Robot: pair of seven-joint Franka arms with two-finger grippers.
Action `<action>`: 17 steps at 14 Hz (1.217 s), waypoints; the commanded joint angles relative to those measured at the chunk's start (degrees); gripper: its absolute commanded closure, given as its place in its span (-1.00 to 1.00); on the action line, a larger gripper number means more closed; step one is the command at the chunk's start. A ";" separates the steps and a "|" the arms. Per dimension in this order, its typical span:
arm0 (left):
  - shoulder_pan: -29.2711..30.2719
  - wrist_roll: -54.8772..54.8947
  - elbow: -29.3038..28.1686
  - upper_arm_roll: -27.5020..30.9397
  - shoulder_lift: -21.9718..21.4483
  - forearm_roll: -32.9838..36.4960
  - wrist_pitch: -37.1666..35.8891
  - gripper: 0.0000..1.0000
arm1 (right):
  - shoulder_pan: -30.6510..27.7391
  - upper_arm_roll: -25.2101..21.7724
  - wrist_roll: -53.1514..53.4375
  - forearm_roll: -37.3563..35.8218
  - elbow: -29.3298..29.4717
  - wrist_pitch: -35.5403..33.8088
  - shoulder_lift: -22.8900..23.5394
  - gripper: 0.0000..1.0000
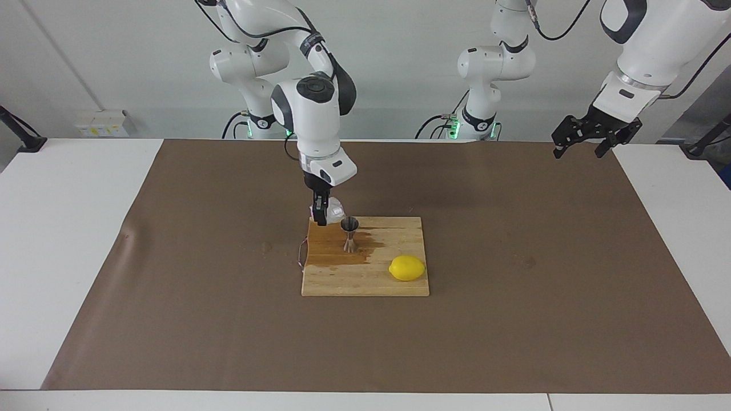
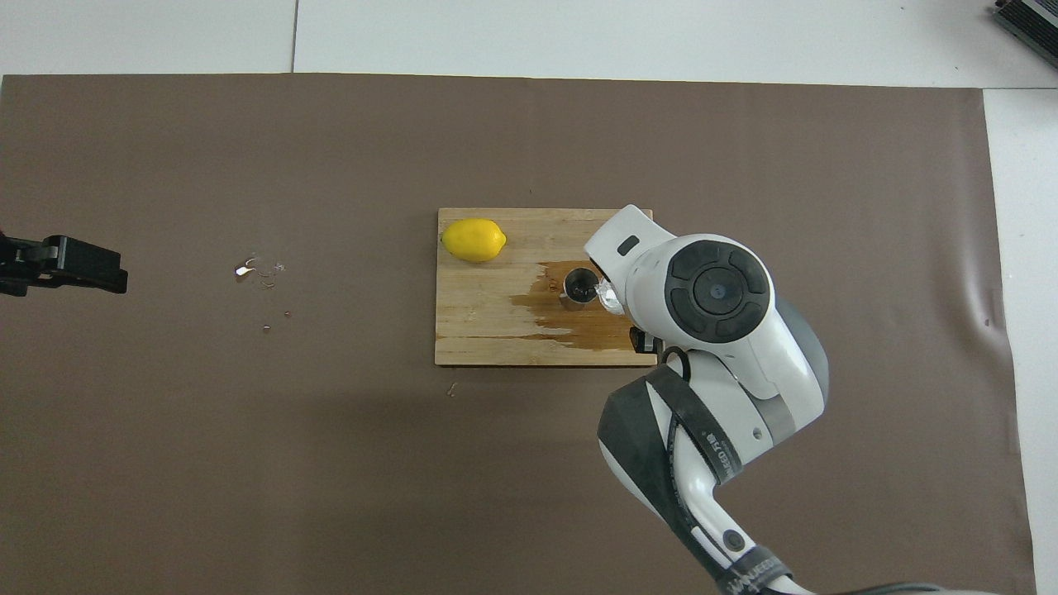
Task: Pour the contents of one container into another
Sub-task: 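Tilt the white cup with the right gripper to pour into the metal cup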
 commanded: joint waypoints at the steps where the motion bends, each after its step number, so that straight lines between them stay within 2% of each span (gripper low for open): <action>1: 3.73 0.57 -1.20 -3.40 -0.41 -0.50 1.94 -1.00 | 0.14 0.34 2.57 -1.50 -0.39 0.27 -0.91 0.74; 2: 4.88 0.65 -1.37 -4.98 -0.41 -0.50 1.94 -1.00 | 0.23 0.43 3.01 -1.41 -0.39 0.79 -0.91 0.74; 5: 4.46 0.30 -1.81 -4.74 -0.67 -0.59 1.94 -1.00 | 0.14 0.43 2.57 -1.49 -0.48 0.80 -0.91 0.74; 10: -0.10 -0.58 -1.81 -1.32 -0.76 -0.59 1.67 -1.00 | 0.06 0.43 2.57 -0.97 -0.48 1.24 -0.82 0.73; 13: 0.23 -0.40 -1.73 -0.78 -0.76 -0.59 1.24 -1.00 | -0.38 0.60 1.35 -0.18 -0.56 4.92 -0.47 0.73; 17: 2.09 -0.14 -1.72 -2.01 -0.76 -0.59 1.32 -1.00 | -1.35 0.60 -4.70 7.89 -0.56 8.09 -0.30 0.73</action>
